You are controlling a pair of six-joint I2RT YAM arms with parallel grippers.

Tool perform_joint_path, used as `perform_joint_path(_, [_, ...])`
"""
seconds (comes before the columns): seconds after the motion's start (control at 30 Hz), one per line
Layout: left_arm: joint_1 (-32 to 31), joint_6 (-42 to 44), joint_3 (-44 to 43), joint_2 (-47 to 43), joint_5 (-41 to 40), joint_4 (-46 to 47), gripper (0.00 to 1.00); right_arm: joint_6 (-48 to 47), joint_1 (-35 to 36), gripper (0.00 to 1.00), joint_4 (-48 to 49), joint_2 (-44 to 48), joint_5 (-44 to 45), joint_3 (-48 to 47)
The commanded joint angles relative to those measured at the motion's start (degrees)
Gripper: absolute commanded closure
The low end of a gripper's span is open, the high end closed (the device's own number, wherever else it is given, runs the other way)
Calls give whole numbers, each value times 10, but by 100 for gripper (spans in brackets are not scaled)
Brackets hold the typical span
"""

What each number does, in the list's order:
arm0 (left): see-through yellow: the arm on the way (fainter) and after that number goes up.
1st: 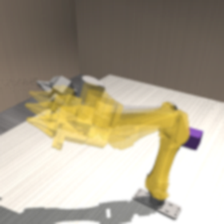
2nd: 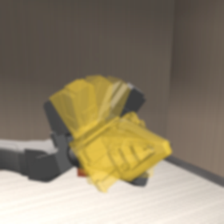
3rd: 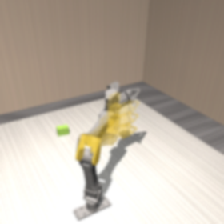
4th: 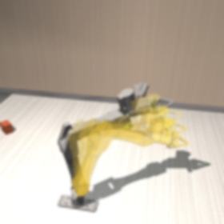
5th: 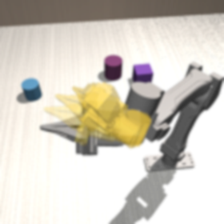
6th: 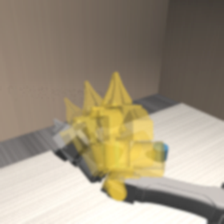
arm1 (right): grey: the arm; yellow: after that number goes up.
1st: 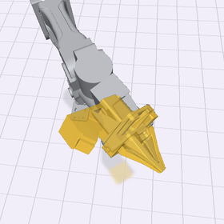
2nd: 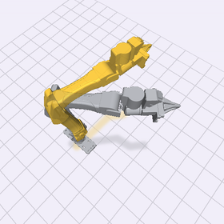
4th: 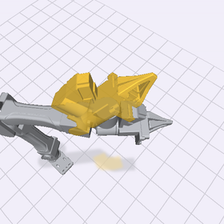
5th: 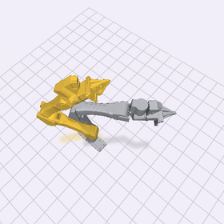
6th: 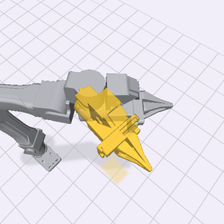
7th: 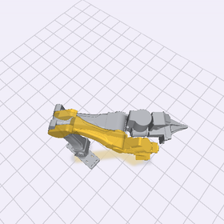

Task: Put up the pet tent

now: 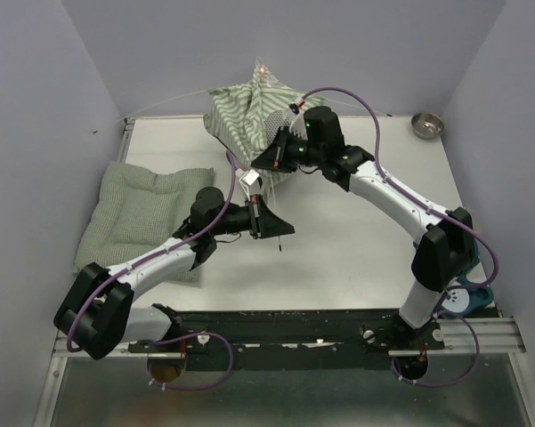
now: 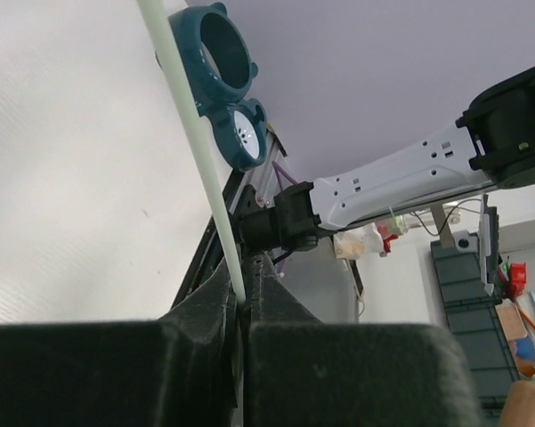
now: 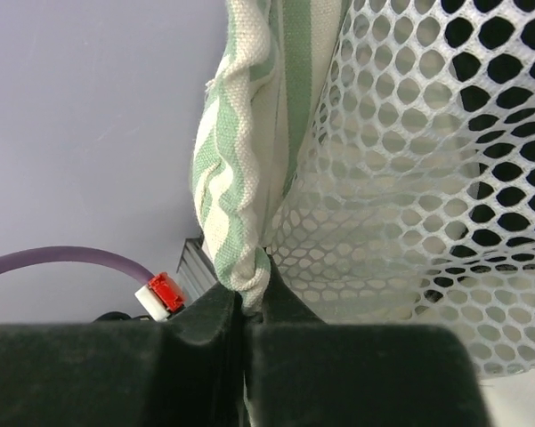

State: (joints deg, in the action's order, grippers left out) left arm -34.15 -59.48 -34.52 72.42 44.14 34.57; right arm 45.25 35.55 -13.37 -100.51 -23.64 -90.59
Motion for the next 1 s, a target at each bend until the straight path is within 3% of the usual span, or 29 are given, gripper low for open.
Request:
perform_joint_path(0.0, [15,7,-48,-18,-20,32,100,-28,0,81,-4,0,-18,8])
perform_joint_path(0.13, [48,1,-80,6,-11,34,100,-86,-1,44,-22,18,-28,14])
perform_joint_path(0.33, [72,-2,-123,55,8,48,100,-142,-4,22,-65,44,-27,17])
perform_joint_path(0.43, [79,-3,-147,78,15,50,100,-163,-7,5,-76,51,-39,16])
perform_joint_path(0.6, [89,-3,-179,102,30,48,100,-212,-21,0,-84,81,-62,15])
perform_joint_path(0.97, [106,3,-216,131,34,40,100,-319,-102,0,-52,182,-181,83])
